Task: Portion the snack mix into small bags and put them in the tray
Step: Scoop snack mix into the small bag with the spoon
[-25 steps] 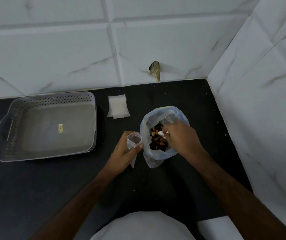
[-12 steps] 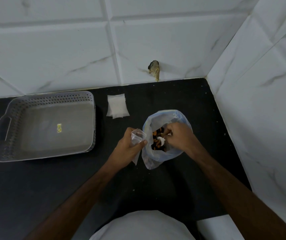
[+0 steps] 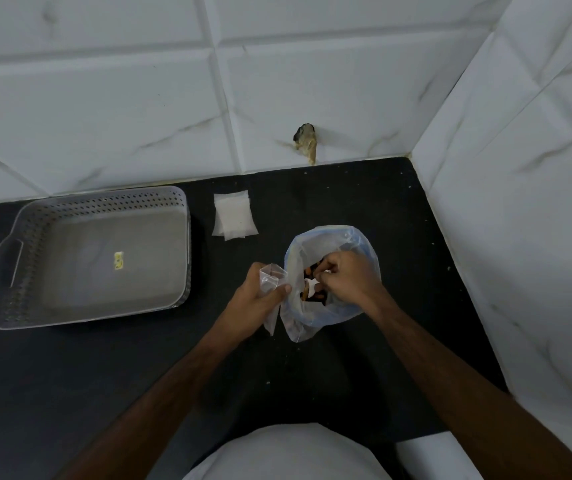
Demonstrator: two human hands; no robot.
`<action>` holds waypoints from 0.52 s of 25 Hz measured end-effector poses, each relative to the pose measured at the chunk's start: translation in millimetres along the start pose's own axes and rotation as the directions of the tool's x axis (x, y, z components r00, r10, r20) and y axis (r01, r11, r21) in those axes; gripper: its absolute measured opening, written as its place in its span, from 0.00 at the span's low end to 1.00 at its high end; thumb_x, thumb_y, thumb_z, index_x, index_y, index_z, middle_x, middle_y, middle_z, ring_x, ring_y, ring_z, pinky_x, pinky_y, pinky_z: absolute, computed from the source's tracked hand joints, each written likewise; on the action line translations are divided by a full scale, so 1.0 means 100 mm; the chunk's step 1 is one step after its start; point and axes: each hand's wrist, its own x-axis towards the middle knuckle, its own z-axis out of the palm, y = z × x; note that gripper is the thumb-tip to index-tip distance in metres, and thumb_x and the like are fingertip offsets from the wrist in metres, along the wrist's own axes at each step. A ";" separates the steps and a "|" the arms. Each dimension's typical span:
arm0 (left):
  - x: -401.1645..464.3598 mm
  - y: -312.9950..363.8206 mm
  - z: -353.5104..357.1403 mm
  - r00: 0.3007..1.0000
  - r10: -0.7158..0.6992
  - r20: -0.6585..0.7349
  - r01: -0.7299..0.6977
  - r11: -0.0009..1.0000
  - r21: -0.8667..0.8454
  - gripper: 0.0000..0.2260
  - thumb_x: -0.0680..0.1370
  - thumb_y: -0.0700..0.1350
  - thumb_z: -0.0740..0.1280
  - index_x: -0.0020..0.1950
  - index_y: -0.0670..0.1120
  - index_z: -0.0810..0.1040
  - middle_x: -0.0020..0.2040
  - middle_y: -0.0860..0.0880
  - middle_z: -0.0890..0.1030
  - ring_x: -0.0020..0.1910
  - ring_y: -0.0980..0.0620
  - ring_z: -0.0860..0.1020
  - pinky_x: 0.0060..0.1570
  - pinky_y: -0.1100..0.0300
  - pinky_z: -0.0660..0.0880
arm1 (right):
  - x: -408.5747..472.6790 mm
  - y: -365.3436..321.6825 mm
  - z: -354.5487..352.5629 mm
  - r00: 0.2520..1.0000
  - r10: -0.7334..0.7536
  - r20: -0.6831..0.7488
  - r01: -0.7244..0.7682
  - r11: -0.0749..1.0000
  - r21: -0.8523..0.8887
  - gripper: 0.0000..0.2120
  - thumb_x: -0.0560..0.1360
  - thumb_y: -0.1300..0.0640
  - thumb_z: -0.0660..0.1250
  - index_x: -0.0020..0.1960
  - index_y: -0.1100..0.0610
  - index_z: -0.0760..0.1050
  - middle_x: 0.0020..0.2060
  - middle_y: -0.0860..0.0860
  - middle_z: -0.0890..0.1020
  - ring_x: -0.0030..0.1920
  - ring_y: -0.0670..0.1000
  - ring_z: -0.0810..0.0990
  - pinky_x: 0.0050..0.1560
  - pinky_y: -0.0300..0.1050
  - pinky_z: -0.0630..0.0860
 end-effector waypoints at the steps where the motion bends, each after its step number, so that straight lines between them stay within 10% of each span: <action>1: -0.01 0.01 0.00 1.000 0.002 0.000 -0.002 1.000 -0.005 0.14 0.80 0.48 0.70 0.64 0.52 0.72 0.57 0.53 0.81 0.56 0.54 0.82 0.58 0.49 0.81 | 0.00 -0.01 0.03 1.000 0.008 -0.009 -0.007 0.998 0.064 0.04 0.79 0.62 0.67 0.51 0.55 0.80 0.44 0.45 0.84 0.40 0.39 0.82 0.43 0.30 0.78; 13: -0.08 0.03 -0.18 0.998 0.063 -0.007 -0.063 0.997 0.049 0.14 0.80 0.50 0.70 0.64 0.55 0.71 0.57 0.53 0.80 0.56 0.56 0.81 0.59 0.51 0.79 | -0.24 -0.05 -0.23 0.970 0.132 0.204 -0.229 0.779 0.584 0.06 0.78 0.64 0.67 0.54 0.61 0.82 0.42 0.55 0.87 0.39 0.46 0.81 0.41 0.40 0.77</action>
